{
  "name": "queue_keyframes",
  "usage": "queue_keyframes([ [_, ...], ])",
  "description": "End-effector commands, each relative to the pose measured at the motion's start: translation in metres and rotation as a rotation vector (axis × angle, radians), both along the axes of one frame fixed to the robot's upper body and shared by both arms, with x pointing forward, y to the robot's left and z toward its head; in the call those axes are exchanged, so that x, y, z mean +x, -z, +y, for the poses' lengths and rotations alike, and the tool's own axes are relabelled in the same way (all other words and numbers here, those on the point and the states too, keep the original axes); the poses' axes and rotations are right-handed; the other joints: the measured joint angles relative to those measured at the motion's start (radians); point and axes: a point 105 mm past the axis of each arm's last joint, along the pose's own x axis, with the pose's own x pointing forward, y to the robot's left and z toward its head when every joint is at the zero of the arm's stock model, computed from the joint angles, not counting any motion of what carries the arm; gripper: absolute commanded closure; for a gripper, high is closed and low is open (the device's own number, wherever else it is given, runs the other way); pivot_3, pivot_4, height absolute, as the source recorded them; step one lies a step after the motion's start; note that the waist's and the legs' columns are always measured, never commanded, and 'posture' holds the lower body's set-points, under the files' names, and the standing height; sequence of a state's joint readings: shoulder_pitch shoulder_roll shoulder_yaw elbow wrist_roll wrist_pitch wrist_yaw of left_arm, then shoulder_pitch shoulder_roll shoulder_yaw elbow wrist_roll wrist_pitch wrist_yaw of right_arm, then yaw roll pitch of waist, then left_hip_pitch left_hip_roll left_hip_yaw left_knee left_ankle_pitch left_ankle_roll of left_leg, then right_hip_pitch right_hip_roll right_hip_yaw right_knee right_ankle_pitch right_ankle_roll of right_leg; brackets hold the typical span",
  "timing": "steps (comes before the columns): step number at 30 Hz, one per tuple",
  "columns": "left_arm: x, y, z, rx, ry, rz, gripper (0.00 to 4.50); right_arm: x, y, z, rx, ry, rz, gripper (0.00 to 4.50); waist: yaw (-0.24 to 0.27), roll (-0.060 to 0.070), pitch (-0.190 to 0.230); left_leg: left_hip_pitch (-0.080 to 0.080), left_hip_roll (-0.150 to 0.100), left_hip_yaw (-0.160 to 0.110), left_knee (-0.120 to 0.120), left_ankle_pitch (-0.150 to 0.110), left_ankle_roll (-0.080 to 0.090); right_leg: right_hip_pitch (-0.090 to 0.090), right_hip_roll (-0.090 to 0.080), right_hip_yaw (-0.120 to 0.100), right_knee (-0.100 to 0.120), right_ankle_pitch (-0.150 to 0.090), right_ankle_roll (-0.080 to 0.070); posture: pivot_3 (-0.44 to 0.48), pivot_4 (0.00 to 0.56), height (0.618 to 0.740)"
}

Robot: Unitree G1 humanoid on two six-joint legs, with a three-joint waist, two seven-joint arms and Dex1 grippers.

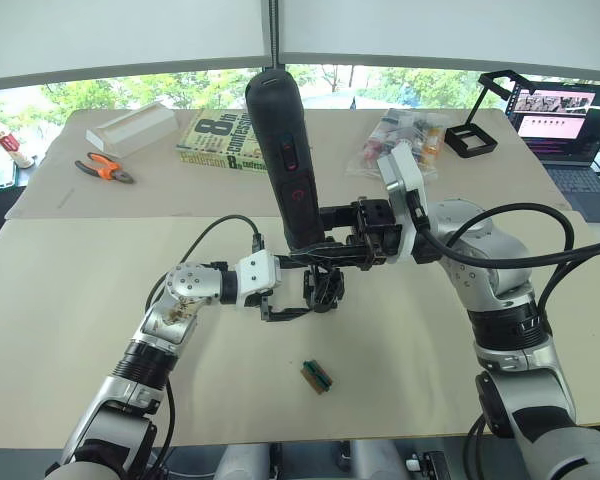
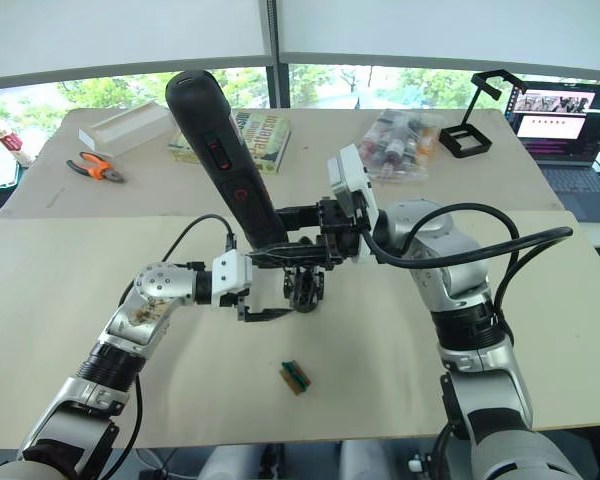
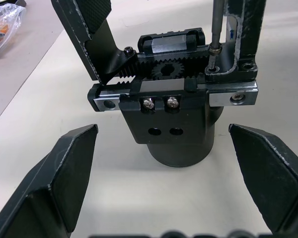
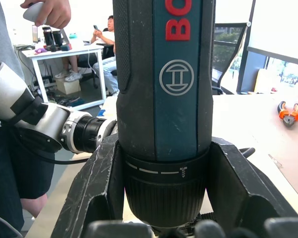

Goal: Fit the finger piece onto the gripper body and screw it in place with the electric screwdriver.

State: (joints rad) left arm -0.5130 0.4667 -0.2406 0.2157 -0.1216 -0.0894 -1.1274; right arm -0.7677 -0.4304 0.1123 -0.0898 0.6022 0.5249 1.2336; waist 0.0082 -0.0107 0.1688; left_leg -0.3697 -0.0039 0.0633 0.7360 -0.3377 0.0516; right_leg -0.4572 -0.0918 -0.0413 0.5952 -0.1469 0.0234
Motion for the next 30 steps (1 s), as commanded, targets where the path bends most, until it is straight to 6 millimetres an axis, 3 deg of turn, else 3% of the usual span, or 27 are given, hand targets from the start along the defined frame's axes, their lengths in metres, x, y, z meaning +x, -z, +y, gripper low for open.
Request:
queue_keyframes([
  [1, 0.001, -0.012, -0.003, -0.018, 0.014, -0.047, 0.00, -0.008, -0.013, 0.002, 0.034, -0.023, -0.066, 2.60, 0.000, 0.000, 0.000, 0.000, 0.000, 0.000, 0.000, 0.000, 0.000, 0.000, 0.000, 0.000, 0.000, 0.000, 0.000, 0.000, 0.150, 0.740],
  [18, 0.001, -0.009, -0.003, -0.016, 0.016, -0.043, 0.00, -0.004, -0.005, -0.002, 0.007, -0.013, -0.080, 2.60, 0.000, 0.000, 0.000, 0.000, 0.000, 0.000, 0.000, 0.000, 0.000, 0.000, 0.000, 0.000, 0.000, 0.000, 0.000, 0.000, 0.150, 0.740],
  [30, 0.004, 0.015, -0.022, -0.004, 0.051, 0.022, 0.00, 0.003, 0.003, -0.010, -0.007, 0.035, -0.033, 2.60, 0.004, 0.000, 0.000, 0.000, -0.001, 0.000, 0.001, 0.000, 0.000, 0.001, 0.000, 0.000, 0.000, 0.000, 0.000, 0.000, 0.150, 0.740],
])
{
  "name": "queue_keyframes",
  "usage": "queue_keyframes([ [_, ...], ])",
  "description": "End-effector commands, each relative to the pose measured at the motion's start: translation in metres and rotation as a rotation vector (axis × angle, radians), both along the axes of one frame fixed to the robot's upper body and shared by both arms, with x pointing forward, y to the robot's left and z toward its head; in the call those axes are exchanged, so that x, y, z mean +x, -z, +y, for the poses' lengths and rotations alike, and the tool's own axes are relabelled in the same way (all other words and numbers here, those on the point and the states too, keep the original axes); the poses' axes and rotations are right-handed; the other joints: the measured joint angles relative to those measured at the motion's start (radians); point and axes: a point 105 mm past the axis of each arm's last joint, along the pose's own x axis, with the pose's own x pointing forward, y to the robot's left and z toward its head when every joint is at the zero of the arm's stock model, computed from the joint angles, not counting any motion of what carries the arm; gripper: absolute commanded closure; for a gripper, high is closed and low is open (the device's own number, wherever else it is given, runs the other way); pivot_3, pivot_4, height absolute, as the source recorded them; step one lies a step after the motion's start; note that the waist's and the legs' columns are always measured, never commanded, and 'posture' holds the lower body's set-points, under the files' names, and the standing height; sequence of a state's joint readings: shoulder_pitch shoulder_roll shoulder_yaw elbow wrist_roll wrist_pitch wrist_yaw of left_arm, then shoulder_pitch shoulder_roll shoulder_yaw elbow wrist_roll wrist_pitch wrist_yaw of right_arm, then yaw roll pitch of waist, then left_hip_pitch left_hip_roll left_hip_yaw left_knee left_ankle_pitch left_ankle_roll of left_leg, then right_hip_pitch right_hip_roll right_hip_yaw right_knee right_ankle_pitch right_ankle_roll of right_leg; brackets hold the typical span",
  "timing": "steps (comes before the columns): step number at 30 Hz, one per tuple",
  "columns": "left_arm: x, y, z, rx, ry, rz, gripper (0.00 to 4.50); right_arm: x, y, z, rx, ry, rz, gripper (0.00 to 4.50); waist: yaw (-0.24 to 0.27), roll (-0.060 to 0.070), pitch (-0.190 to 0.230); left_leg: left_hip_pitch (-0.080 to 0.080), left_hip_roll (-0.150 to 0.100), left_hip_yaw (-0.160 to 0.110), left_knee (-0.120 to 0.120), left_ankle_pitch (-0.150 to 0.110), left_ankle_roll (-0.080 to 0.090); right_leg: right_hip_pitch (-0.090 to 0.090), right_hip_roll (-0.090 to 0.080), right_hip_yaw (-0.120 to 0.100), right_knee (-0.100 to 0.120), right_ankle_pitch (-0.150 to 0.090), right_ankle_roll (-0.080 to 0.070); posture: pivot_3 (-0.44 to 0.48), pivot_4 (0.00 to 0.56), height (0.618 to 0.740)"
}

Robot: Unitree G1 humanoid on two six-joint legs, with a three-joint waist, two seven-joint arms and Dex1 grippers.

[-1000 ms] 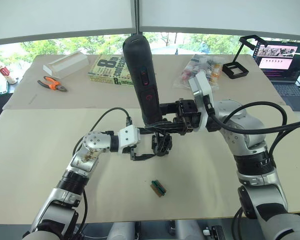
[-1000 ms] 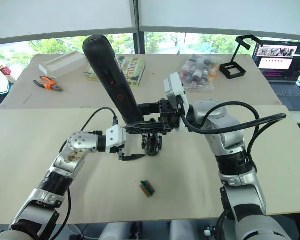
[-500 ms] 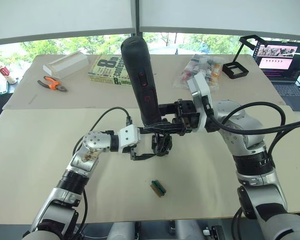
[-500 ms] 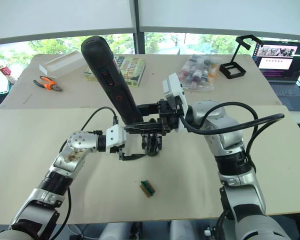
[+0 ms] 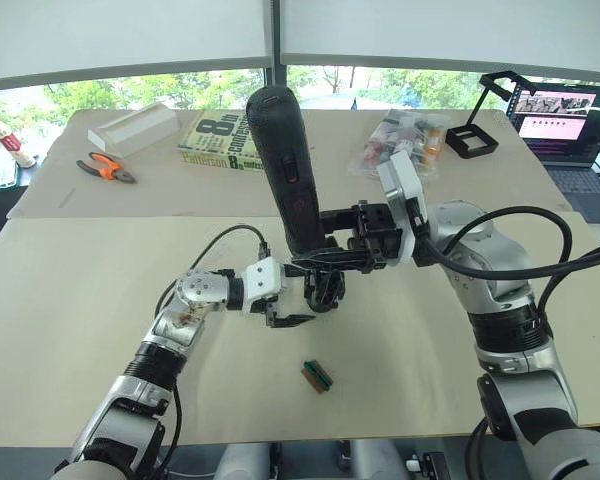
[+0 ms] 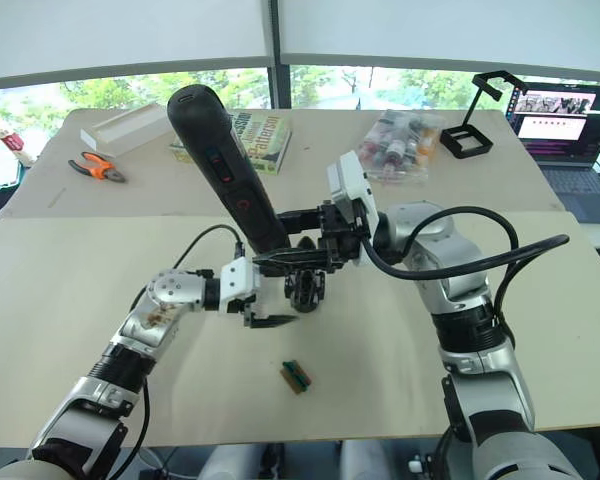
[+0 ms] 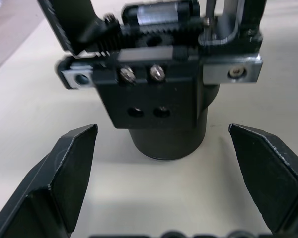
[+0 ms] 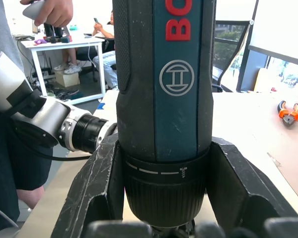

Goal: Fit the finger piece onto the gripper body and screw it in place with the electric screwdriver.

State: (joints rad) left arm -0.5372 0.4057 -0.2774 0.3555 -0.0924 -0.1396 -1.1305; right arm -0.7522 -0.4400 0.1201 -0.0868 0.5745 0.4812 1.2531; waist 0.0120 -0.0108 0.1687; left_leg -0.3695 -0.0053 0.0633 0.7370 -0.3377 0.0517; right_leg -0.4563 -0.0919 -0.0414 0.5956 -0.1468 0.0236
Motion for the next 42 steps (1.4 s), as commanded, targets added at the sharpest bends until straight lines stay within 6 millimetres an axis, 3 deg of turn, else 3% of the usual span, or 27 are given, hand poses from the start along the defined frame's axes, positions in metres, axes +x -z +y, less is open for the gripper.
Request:
queue_keyframes([
  [1, 0.002, -0.007, -0.013, -0.014, 0.039, -0.044, 0.00, 0.003, -0.001, -0.007, 0.008, 0.031, 0.000, 2.60, 0.000, 0.000, 0.000, 0.000, 0.000, 0.000, 0.000, 0.000, 0.000, 0.000, 0.000, 0.000, 0.000, 0.000, 0.000, 0.000, 0.150, 0.740],
  [10, 0.009, -0.007, -0.024, -0.052, 0.030, -0.031, 0.00, 0.004, 0.003, -0.008, -0.002, 0.042, 0.008, 2.60, 0.000, 0.000, 0.000, 0.000, 0.000, 0.000, 0.000, 0.000, 0.000, 0.000, 0.000, 0.000, 0.000, 0.000, 0.000, 0.000, 0.150, 0.740],
  [13, 0.010, -0.008, -0.023, -0.070, 0.034, -0.010, 0.88, 0.005, 0.004, -0.009, -0.004, 0.052, 0.011, 2.60, -0.001, 0.000, 0.000, 0.000, 0.000, 0.000, 0.001, -0.001, 0.001, 0.001, -0.001, 0.000, 0.000, 0.000, 0.001, 0.000, 0.150, 0.740],
  [15, 0.010, -0.008, -0.023, -0.069, 0.035, -0.004, 1.85, 0.007, 0.004, -0.010, -0.004, 0.062, 0.016, 2.60, 0.000, 0.000, 0.000, 0.000, 0.001, 0.000, 0.001, -0.001, 0.001, 0.001, -0.001, 0.000, 0.000, 0.000, 0.001, 0.000, 0.150, 0.740],
  [16, 0.010, -0.008, -0.023, -0.071, 0.037, 0.005, 2.12, 0.007, 0.006, -0.011, -0.003, 0.070, 0.022, 2.60, 0.000, 0.000, 0.000, 0.000, 0.001, 0.000, 0.001, -0.001, 0.001, 0.001, -0.001, 0.000, 0.000, 0.000, 0.001, 0.000, 0.150, 0.740],
  [33, 0.024, -0.008, -0.021, -0.091, 0.000, 0.074, 2.12, 0.015, 0.029, -0.019, -0.025, 0.174, 0.050, 2.60, 0.001, -0.001, -0.004, 0.003, 0.002, -0.001, 0.003, -0.001, 0.003, 0.007, -0.001, 0.000, 0.000, 0.002, 0.001, 0.000, 0.150, 0.740],
  [42, 0.026, -0.008, -0.021, -0.086, -0.003, 0.071, 2.12, 0.015, 0.046, -0.016, -0.031, 0.201, 0.103, 2.60, 0.001, -0.001, -0.004, 0.015, 0.002, -0.002, 0.000, -0.006, 0.012, 0.018, -0.002, 0.000, -0.002, 0.001, 0.001, 0.000, 0.150, 0.740],
])
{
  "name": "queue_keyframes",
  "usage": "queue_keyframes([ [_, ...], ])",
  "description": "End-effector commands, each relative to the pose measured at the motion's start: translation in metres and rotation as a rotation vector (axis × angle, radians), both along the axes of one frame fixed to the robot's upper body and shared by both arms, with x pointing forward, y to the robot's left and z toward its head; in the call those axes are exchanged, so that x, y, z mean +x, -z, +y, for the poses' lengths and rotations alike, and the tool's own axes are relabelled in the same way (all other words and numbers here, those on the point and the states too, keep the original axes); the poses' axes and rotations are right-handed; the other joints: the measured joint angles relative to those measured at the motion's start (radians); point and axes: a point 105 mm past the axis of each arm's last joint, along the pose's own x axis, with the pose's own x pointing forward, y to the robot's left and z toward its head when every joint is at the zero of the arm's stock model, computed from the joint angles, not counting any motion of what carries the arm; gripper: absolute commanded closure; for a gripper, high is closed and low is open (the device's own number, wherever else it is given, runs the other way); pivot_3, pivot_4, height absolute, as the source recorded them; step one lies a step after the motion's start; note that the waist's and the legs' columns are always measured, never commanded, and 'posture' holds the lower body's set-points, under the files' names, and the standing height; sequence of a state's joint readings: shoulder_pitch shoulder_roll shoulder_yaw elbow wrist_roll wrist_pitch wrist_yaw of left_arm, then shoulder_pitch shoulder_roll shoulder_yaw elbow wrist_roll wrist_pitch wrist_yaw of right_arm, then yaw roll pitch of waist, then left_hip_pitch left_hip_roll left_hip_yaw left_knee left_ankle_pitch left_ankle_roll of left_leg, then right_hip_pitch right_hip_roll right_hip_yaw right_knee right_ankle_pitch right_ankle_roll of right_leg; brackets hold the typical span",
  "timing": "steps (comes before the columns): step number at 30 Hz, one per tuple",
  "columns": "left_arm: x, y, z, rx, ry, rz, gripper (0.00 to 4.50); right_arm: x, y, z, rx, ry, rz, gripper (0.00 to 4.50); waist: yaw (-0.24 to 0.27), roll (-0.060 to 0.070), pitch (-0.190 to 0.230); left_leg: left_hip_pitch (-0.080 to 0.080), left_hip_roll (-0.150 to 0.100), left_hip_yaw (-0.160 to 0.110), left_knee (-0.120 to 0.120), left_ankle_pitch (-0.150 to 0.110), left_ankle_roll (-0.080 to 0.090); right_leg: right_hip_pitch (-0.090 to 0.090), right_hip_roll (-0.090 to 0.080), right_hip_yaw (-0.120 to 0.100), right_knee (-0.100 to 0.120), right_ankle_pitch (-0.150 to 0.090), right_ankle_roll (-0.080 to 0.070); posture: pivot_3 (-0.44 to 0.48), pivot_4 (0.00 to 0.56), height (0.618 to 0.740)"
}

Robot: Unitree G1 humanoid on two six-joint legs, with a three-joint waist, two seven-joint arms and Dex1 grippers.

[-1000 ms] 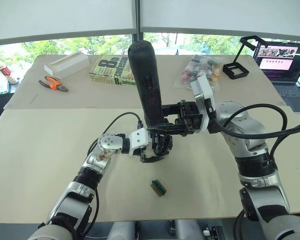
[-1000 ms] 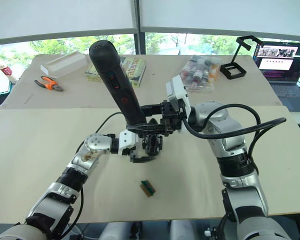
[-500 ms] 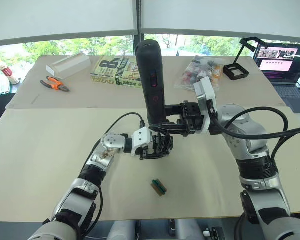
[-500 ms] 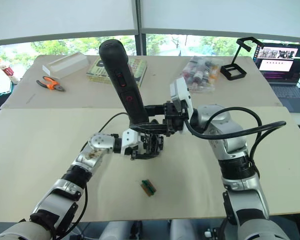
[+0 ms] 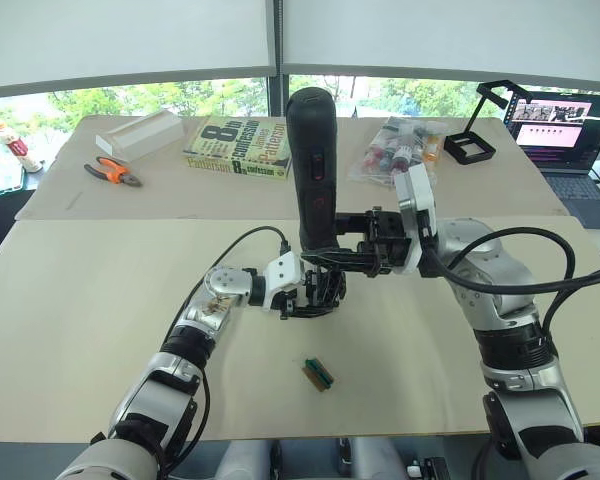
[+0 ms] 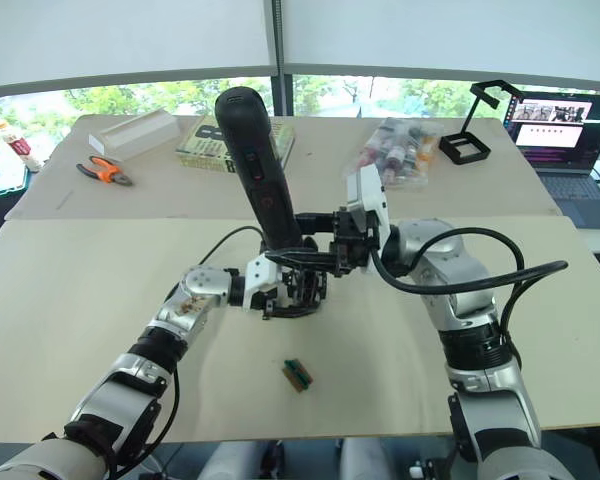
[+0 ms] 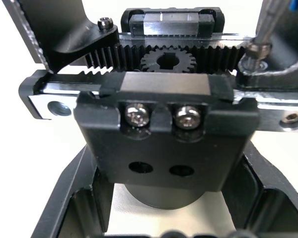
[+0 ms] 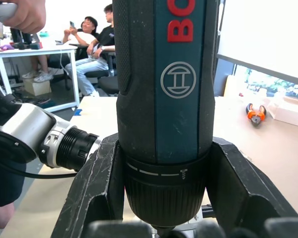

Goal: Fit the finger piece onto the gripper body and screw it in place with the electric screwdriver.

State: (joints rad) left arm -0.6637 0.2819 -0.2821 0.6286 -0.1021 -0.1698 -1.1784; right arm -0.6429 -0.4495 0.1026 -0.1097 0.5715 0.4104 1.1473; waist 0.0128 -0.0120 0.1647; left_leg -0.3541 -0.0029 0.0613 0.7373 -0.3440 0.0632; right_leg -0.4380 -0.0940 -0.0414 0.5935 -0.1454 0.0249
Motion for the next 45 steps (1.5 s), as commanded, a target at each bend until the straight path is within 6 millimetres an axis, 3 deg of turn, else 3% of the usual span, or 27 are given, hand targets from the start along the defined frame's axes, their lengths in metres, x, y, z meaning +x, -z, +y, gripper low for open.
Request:
queue_keyframes([
  [1, 0.013, -0.019, 0.003, -0.033, -0.041, -0.054, 2.12, 0.009, 0.031, -0.004, -0.073, 0.071, 0.107, 2.60, 0.000, 0.000, 0.000, 0.000, 0.000, 0.000, 0.000, 0.000, 0.000, 0.000, 0.000, 0.000, 0.000, 0.000, 0.000, 0.000, 0.150, 0.740],
  [16, 0.014, -0.019, 0.009, -0.015, -0.049, -0.066, 2.12, 0.023, 0.039, -0.010, -0.011, 0.137, 0.120, 2.60, -0.001, -0.001, -0.003, 0.001, 0.000, 0.000, 0.000, 0.000, -0.001, 0.000, 0.000, 0.000, 0.000, 0.000, 0.000, 0.000, 0.150, 0.740],
  [30, 0.016, -0.020, 0.011, -0.015, -0.061, -0.074, 2.12, 0.017, 0.050, -0.014, -0.055, 0.113, 0.144, 2.60, -0.002, -0.001, -0.005, 0.002, 0.001, 0.000, -0.001, 0.000, 0.000, 0.000, -0.001, 0.000, -0.001, 0.000, 0.000, 0.000, 0.150, 0.740],
  [45, 0.016, -0.021, 0.011, -0.014, -0.060, -0.080, 2.12, 0.028, 0.049, -0.021, -0.027, 0.169, 0.162, 2.60, -0.002, -0.001, -0.005, 0.002, 0.001, 0.000, -0.001, 0.000, 0.000, -0.001, -0.001, 0.000, -0.001, 0.000, -0.001, 0.000, 0.150, 0.740],
])
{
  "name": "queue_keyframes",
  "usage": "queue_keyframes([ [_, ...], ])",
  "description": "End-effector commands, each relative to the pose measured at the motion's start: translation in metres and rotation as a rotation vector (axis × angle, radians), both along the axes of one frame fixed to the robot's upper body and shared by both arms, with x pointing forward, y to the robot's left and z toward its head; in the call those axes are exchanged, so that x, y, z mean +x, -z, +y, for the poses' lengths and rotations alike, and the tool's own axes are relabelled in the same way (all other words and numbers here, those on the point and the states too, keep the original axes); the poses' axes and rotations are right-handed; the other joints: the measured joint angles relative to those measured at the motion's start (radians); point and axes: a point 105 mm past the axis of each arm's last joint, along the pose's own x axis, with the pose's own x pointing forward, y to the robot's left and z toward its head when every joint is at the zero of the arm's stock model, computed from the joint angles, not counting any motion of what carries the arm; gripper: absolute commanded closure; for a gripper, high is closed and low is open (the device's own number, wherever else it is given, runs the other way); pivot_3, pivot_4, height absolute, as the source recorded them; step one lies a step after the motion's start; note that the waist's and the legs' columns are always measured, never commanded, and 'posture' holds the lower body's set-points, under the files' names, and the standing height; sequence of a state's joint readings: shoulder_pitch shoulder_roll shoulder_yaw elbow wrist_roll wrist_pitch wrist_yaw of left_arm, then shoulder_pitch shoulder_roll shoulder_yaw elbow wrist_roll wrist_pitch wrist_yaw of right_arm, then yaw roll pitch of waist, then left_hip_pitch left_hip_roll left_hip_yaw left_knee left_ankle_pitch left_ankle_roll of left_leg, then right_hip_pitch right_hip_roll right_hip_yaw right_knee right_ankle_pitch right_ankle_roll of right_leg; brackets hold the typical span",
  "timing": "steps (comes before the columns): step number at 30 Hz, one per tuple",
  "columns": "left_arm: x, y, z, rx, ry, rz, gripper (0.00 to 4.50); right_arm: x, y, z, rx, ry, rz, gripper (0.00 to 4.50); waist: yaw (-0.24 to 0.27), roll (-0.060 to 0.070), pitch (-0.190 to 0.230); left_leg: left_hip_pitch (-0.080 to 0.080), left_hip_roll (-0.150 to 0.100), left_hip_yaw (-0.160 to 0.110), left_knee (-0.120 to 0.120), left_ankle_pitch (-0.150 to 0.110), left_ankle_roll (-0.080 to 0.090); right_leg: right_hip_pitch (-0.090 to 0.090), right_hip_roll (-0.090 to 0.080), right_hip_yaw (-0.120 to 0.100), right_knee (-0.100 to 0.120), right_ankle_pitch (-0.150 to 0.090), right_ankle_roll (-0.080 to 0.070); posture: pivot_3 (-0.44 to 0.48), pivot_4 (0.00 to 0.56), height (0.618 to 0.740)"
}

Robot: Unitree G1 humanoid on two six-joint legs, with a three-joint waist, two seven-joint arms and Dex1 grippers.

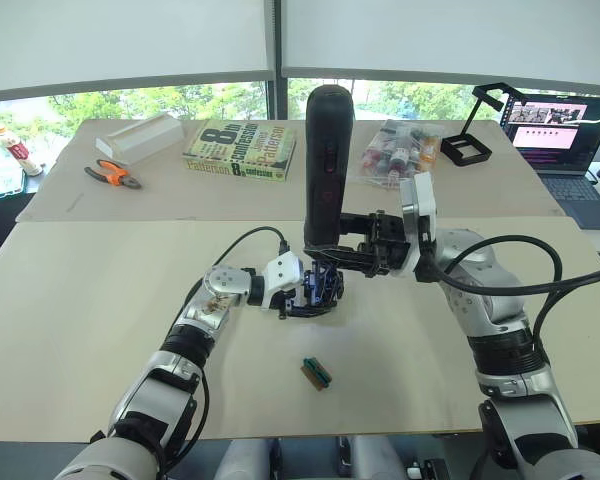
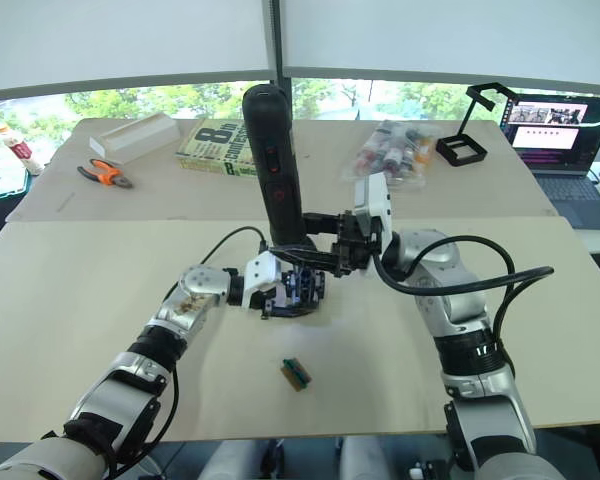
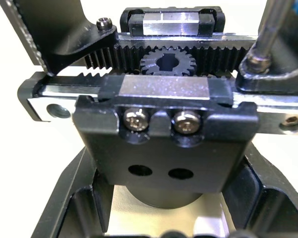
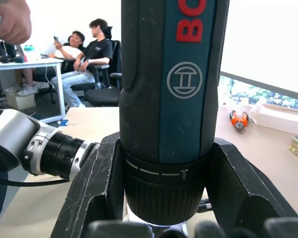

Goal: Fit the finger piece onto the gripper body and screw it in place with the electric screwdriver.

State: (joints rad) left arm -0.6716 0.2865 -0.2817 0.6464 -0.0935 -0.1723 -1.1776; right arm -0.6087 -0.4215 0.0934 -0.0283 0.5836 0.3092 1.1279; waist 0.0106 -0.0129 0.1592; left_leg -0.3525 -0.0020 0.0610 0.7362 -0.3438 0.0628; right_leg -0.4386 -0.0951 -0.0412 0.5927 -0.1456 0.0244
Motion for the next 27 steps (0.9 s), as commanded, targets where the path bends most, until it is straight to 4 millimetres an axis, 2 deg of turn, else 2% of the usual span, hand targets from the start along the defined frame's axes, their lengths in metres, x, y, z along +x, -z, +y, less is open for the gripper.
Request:
queue_keyframes([
  [1, 0.014, -0.023, 0.008, -0.028, -0.051, -0.084, 2.12, 0.017, 0.040, -0.015, -0.101, 0.113, 0.152, 2.60, 0.000, 0.000, 0.000, 0.000, 0.000, 0.000, 0.000, 0.000, 0.000, 0.000, 0.000, 0.000, 0.000, 0.000, 0.000, 0.000, 0.150, 0.740],
  [7, 0.015, -0.022, 0.008, -0.028, -0.053, -0.085, 2.12, 0.018, 0.037, -0.015, -0.098, 0.117, 0.134, 2.60, 0.000, 0.000, 0.000, 0.000, 0.000, 0.000, 0.000, 0.000, 0.000, 0.000, 0.000, 0.000, 0.000, 0.000, 0.000, 0.000, 0.150, 0.740],
  [12, 0.014, -0.022, 0.008, -0.028, -0.051, -0.084, 2.12, 0.007, 0.018, -0.005, -0.073, 0.070, 0.051, 2.60, -0.001, 0.000, 0.000, 0.000, 0.000, 0.000, -0.001, 0.000, 0.000, -0.001, -0.001, 0.000, 0.000, 0.000, 0.000, 0.000, 0.150, 0.740],
  [15, 0.012, -0.020, 0.007, -0.026, -0.046, -0.084, 2.12, -0.002, -0.008, -0.001, -0.047, 0.039, -0.041, 2.60, 0.000, 0.000, 0.000, 0.000, 0.000, 0.000, -0.001, 0.000, 0.000, -0.001, -0.001, 0.000, 0.000, 0.000, 0.000, 0.000, 0.150, 0.740],
  [19, 0.007, -0.012, 0.007, -0.007, -0.030, -0.075, 2.12, -0.019, -0.060, 0.002, 0.088, -0.028, -0.128, 2.60, -0.001, 0.000, 0.001, -0.004, 0.000, 0.000, -0.002, 0.000, 0.000, -0.006, -0.001, 0.000, 0.000, 0.000, 0.000, 0.000, 0.150, 0.740],
  [21, 0.005, -0.009, 0.007, 0.001, -0.024, -0.069, 2.12, -0.024, -0.072, 0.002, 0.101, -0.052, -0.151, 2.60, -0.001, 0.000, 0.001, -0.015, -0.001, 0.000, -0.001, 0.002, -0.003, -0.017, -0.001, 0.000, 0.002, 0.000, -0.001, 0.000, 0.150, 0.740],
  [23, 0.005, -0.007, 0.007, 0.001, -0.023, -0.065, 2.12, -0.023, -0.072, 0.002, 0.091, -0.051, -0.135, 2.60, 0.000, 0.000, 0.001, -0.019, -0.001, 0.000, -0.001, 0.008, -0.011, -0.020, 0.001, -0.001, 0.002, 0.002, -0.002, 0.000, 0.150, 0.740],
  [27, 0.003, -0.003, 0.005, 0.003, -0.019, -0.058, 2.12, -0.017, -0.067, 0.001, 0.080, -0.037, -0.102, 2.60, 0.000, 0.000, 0.001, -0.019, -0.001, 0.000, -0.002, 0.006, -0.008, -0.019, 0.002, -0.002, 0.000, 0.002, -0.002, 0.000, 0.150, 0.740],
])
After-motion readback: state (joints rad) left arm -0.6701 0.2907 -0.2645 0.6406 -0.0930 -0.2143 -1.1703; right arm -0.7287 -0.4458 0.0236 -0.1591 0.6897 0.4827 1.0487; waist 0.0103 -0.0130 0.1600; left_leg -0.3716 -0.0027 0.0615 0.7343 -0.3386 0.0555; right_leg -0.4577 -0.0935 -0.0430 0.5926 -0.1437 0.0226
